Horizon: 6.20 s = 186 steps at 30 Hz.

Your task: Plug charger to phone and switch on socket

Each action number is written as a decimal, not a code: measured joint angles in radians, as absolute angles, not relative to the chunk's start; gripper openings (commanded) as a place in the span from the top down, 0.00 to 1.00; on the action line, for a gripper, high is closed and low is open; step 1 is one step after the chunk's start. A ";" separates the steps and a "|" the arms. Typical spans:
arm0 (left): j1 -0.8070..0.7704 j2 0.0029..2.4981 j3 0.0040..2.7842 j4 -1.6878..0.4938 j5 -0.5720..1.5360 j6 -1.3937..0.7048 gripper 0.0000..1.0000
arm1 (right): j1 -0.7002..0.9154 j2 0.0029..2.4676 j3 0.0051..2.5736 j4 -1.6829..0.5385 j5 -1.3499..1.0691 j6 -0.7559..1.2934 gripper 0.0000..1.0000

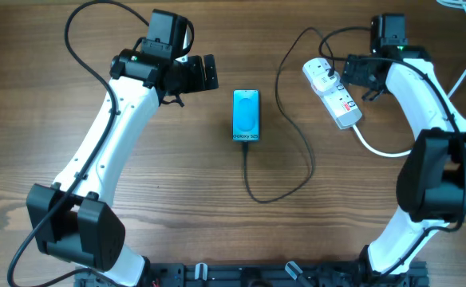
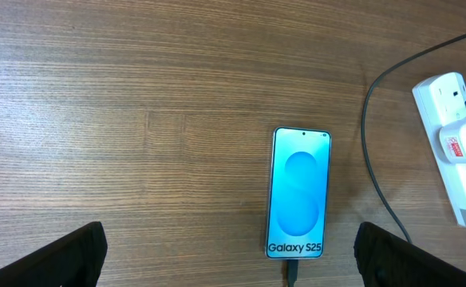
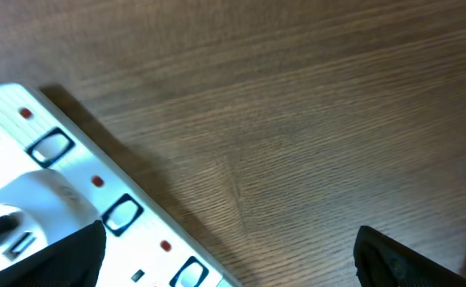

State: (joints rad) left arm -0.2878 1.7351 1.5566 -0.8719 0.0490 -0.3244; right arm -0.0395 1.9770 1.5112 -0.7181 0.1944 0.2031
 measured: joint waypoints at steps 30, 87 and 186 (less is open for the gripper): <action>-0.288 1.735 1.557 -0.872 0.049 -0.324 0.00 | -0.129 2.050 1.439 -0.594 -0.044 0.242 0.00; -0.288 1.735 1.557 -0.872 0.049 -0.324 0.00 | -0.143 1.628 1.433 -0.766 0.024 0.301 0.00; -0.288 1.735 1.557 -0.874 0.042 -0.325 0.00 | -0.022 0.016 0.007 0.003 -0.126 -0.072 0.00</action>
State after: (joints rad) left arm -0.2878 1.7351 1.5566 -0.8742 0.0418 -0.3248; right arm -0.0219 0.0162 0.0071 0.0032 -0.1265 -0.0723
